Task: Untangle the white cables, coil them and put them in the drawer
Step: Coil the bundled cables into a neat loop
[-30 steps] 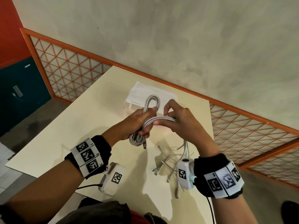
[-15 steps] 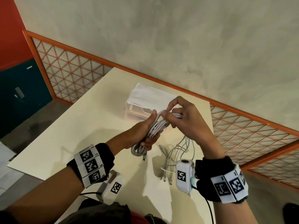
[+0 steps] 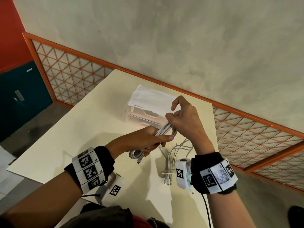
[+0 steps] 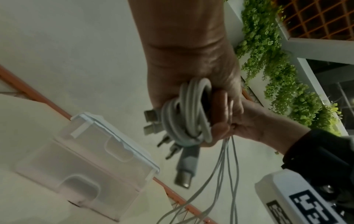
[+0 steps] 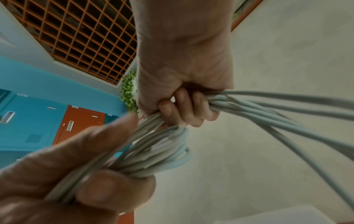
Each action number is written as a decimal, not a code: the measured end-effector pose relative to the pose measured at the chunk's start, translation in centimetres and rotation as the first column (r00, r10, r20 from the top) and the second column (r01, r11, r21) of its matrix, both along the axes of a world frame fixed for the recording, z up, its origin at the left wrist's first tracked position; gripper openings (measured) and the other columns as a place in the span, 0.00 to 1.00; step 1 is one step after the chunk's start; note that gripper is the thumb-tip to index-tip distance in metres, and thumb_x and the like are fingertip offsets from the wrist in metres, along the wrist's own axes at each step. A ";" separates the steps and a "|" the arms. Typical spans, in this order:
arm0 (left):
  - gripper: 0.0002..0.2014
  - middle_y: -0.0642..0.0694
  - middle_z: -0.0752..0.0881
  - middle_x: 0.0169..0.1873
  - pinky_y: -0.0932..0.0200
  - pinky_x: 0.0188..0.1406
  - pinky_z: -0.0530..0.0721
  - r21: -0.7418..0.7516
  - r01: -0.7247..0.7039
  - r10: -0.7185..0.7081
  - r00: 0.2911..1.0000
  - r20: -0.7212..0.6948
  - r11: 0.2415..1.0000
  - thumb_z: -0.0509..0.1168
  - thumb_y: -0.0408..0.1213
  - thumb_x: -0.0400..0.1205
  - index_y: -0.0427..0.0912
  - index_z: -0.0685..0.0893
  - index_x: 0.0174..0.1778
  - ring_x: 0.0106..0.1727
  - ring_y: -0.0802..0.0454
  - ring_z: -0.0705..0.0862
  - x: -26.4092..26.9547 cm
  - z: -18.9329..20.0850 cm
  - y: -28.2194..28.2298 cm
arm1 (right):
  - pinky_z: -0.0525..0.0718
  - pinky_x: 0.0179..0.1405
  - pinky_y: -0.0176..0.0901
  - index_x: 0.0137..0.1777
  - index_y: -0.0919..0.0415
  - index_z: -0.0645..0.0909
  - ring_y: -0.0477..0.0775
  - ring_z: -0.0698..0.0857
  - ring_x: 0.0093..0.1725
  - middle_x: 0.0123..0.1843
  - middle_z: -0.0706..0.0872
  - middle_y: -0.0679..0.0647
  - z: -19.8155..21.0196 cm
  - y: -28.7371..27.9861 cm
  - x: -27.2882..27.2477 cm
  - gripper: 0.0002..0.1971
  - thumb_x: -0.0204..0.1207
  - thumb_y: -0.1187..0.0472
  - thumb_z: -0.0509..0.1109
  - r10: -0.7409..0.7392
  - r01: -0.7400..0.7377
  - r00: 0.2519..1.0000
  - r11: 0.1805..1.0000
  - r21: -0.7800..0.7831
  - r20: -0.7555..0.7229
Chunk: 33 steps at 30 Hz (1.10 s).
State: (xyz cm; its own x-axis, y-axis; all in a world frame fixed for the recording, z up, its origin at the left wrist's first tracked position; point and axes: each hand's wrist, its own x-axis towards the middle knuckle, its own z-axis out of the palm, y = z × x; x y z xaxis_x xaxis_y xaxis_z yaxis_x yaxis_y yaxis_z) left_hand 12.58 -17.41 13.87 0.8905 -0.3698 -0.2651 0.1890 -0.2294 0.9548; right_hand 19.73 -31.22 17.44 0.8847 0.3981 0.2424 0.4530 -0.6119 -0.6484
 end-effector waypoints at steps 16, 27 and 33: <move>0.17 0.51 0.67 0.19 0.57 0.27 0.79 -0.301 -0.275 0.332 0.930 0.160 0.913 0.52 0.46 0.87 0.41 0.71 0.35 0.17 0.55 0.65 0.3 -0.6 1.7 | 0.63 0.23 0.35 0.51 0.61 0.87 0.44 0.64 0.24 0.26 0.70 0.51 -3.6 0.4 -2.7 0.17 0.85 0.55 0.58 0.088 0.067 0.964 0.831 0.552 -0.250; 0.12 0.44 0.78 0.22 0.55 0.27 0.82 -0.341 -0.366 0.466 0.838 0.283 0.866 0.60 0.51 0.79 0.56 0.83 0.33 0.22 0.48 0.80 0.9 -1.3 1.1 | 0.82 0.25 0.32 0.57 0.52 0.78 0.46 0.87 0.44 0.59 0.73 0.58 -2.8 3.2 -4.3 0.19 0.85 0.43 0.50 0.074 0.170 0.883 0.871 0.462 -0.464; 0.17 0.45 0.78 0.18 0.56 0.26 0.82 -0.374 -0.404 0.503 0.835 0.223 0.835 0.60 0.50 0.80 0.50 0.84 0.27 0.21 0.43 0.81 0.8 -1.6 0.8 | 0.80 0.24 0.24 0.59 0.50 0.71 0.51 0.84 0.54 0.66 0.71 0.57 -2.1 3.6 -4.5 0.24 0.83 0.38 0.39 0.072 0.117 0.880 0.926 0.360 -0.470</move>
